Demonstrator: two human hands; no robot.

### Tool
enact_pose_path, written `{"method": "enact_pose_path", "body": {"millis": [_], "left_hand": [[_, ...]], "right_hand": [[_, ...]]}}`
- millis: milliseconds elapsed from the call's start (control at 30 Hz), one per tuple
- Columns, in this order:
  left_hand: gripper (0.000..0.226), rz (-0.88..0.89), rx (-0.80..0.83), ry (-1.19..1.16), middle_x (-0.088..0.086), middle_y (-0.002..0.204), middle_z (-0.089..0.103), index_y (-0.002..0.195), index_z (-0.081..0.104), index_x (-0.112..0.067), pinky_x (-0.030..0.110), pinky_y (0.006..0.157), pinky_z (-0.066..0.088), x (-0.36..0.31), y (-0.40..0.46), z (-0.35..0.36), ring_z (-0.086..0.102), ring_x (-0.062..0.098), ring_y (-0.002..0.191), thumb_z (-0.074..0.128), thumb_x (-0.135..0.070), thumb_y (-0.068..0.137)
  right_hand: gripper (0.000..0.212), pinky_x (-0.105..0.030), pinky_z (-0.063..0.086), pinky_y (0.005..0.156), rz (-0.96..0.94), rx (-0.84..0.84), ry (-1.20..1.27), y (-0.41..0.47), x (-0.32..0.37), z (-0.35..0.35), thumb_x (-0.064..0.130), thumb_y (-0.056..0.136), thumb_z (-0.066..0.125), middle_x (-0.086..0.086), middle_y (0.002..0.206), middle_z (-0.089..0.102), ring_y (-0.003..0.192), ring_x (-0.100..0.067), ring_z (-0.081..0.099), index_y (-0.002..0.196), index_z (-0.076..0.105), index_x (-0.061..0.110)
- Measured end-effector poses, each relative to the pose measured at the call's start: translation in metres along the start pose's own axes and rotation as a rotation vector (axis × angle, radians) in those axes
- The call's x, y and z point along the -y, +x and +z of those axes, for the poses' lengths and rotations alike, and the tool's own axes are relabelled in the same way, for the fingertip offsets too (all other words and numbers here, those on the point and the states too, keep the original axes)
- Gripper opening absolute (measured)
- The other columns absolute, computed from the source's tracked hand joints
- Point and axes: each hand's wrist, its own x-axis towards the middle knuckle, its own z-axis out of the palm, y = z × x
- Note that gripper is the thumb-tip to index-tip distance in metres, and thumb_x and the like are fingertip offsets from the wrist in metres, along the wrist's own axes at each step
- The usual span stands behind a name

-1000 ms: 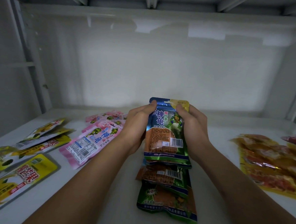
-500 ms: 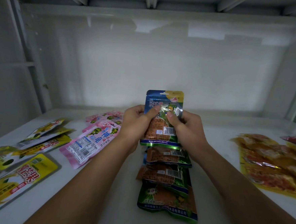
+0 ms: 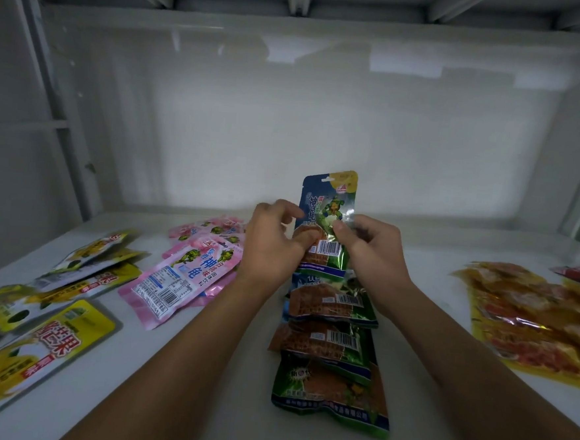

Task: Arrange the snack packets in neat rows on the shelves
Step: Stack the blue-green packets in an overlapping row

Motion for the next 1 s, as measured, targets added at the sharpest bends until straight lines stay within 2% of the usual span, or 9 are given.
{"method": "enact_pose_path", "body": {"millis": [67, 200, 333, 433, 533, 600, 700, 833, 1000], "left_hand": [[0.006, 0.029, 0.067, -0.067, -0.004, 0.091, 0.073, 0.094, 0.075, -0.018, 0.029, 0.074, 0.051, -0.002, -0.002, 0.002, 0.066, 0.009, 0.083, 0.075, -0.024, 0.095], [0.033, -0.043, 0.148, -0.182, 0.006, 0.085, 0.076, 0.091, 0.078, -0.013, 0.034, 0.079, 0.054, -0.010, -0.006, 0.003, 0.069, 0.016, 0.079, 0.061, -0.038, 0.104], [0.023, -0.092, 0.174, -0.259, 0.000, 0.088, 0.078, 0.090, 0.080, -0.018, 0.041, 0.092, 0.058, -0.009, -0.004, 0.000, 0.073, 0.018, 0.092, 0.070, -0.038, 0.097], [0.028, -0.106, 0.153, -0.259, -0.005, 0.075, 0.072, 0.077, 0.072, -0.017, 0.031, 0.076, 0.056, -0.009, -0.004, 0.000, 0.069, 0.014, 0.079, 0.058, -0.029, 0.098], [0.037, -0.125, 0.104, -0.305, 0.001, 0.066, 0.047, 0.067, 0.048, -0.011, 0.028, 0.062, 0.034, -0.011, -0.004, 0.000, 0.044, 0.014, 0.065, 0.042, -0.012, 0.104], [0.031, -0.140, 0.081, -0.365, 0.011, 0.074, 0.046, 0.075, 0.049, 0.000, 0.033, 0.069, 0.033, -0.009, -0.002, -0.001, 0.043, 0.017, 0.073, 0.041, -0.012, 0.103], [0.032, -0.213, 0.078, -0.484, 0.015, 0.080, 0.058, 0.084, 0.058, 0.006, 0.035, 0.071, 0.043, -0.008, 0.002, 0.001, 0.055, 0.022, 0.077, 0.045, -0.021, 0.096], [0.023, -0.259, 0.129, -0.611, 0.005, 0.086, 0.078, 0.087, 0.074, -0.012, 0.021, 0.061, 0.053, -0.008, 0.002, 0.000, 0.072, 0.016, 0.074, 0.057, -0.014, 0.103], [0.020, -0.288, 0.251, -0.591, 0.010, 0.106, 0.081, 0.110, 0.077, -0.005, 0.031, 0.085, 0.061, 0.006, 0.003, 0.000, 0.077, 0.021, 0.097, 0.069, -0.021, 0.101]], "right_hand": [[0.023, -0.047, 0.059, 0.083, 0.000, 0.024, 0.037, 0.000, 0.003, 0.002, 0.025, 0.103, 0.064, -0.014, 0.090, 0.076, 0.090, -0.032, 0.073, 0.094, 0.079, 0.010], [0.030, -0.025, 0.061, 0.079, 0.084, 0.079, 0.138, -0.001, 0.007, 0.002, 0.017, 0.110, 0.049, -0.001, 0.092, 0.077, 0.088, -0.015, 0.071, 0.101, 0.077, 0.017], [0.038, -0.027, 0.062, 0.086, -0.025, 0.131, -0.009, -0.003, 0.000, 0.001, -0.003, 0.103, 0.053, 0.011, 0.109, 0.076, 0.101, -0.014, 0.072, 0.126, 0.073, 0.020], [0.041, -0.027, 0.061, 0.088, -0.038, 0.112, -0.018, -0.002, -0.004, 0.001, -0.008, 0.098, 0.056, 0.001, 0.110, 0.075, 0.101, -0.016, 0.071, 0.123, 0.075, 0.019], [0.031, -0.017, 0.058, 0.074, -0.013, 0.033, 0.018, -0.001, -0.002, 0.001, -0.006, 0.095, 0.067, -0.003, 0.100, 0.070, 0.089, -0.013, 0.066, 0.111, 0.074, 0.019], [0.031, -0.025, 0.059, 0.071, 0.032, -0.036, 0.007, 0.001, -0.001, 0.001, 0.003, 0.093, 0.074, -0.002, 0.103, 0.065, 0.087, -0.013, 0.065, 0.117, 0.068, 0.020], [0.040, -0.039, 0.062, 0.082, 0.188, -0.071, 0.071, 0.003, 0.001, 0.001, 0.016, 0.093, 0.077, 0.000, 0.111, 0.066, 0.094, -0.017, 0.071, 0.128, 0.059, 0.019], [0.009, -0.042, 0.063, 0.084, 0.234, -0.024, 0.185, 0.000, 0.005, 0.002, 0.018, 0.095, 0.075, -0.013, 0.099, 0.077, 0.090, -0.029, 0.077, 0.098, 0.072, 0.010], [0.019, -0.051, 0.062, 0.081, 0.167, -0.049, 0.167, -0.001, 0.002, 0.000, 0.022, 0.094, 0.077, -0.019, 0.094, 0.074, 0.087, -0.035, 0.076, 0.084, 0.069, 0.008]]}}
